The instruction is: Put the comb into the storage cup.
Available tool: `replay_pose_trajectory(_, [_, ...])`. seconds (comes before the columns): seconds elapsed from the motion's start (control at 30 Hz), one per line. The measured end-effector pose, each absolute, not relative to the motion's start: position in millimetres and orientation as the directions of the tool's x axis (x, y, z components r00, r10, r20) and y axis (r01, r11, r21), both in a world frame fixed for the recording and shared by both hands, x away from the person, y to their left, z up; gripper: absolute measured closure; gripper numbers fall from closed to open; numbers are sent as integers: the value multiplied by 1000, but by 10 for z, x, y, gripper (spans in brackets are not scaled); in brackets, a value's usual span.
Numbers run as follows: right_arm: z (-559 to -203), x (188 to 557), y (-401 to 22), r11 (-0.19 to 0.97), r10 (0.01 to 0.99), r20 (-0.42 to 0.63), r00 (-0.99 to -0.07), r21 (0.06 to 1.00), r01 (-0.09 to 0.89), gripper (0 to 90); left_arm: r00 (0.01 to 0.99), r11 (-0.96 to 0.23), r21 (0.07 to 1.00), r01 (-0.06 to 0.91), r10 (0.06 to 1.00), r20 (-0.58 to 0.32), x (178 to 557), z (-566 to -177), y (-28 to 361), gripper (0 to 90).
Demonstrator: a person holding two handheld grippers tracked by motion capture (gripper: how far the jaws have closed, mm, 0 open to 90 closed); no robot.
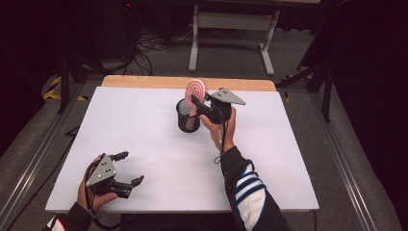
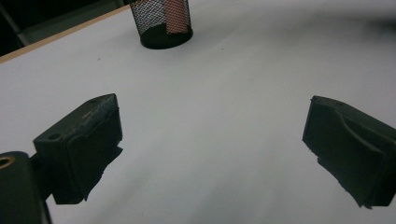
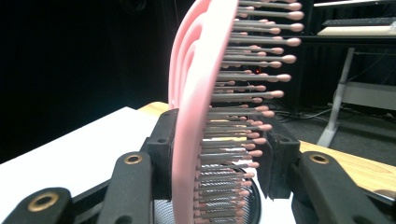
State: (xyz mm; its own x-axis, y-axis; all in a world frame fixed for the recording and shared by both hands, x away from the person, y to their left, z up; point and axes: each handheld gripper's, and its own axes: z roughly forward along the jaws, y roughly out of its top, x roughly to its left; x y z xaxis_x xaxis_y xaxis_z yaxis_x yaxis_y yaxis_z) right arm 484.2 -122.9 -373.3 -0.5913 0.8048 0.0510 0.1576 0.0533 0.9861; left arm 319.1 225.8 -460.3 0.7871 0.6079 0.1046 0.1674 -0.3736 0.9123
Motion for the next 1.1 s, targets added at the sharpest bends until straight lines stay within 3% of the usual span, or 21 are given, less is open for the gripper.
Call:
replay_pose_trajectory(0.77, [-3716, 4830, -1291, 119, 834, -23, -552, 983, 140, 574, 788, -377, 912, 164, 606, 109, 3197, -4599, 2254, 56])
replay_pose_trajectory(1.1, [-3672, 4809, -1328, 134, 837, -47, -545, 984, 121, 520, 787, -376, 912, 163, 607, 109, 3194, -4594, 2253, 55])
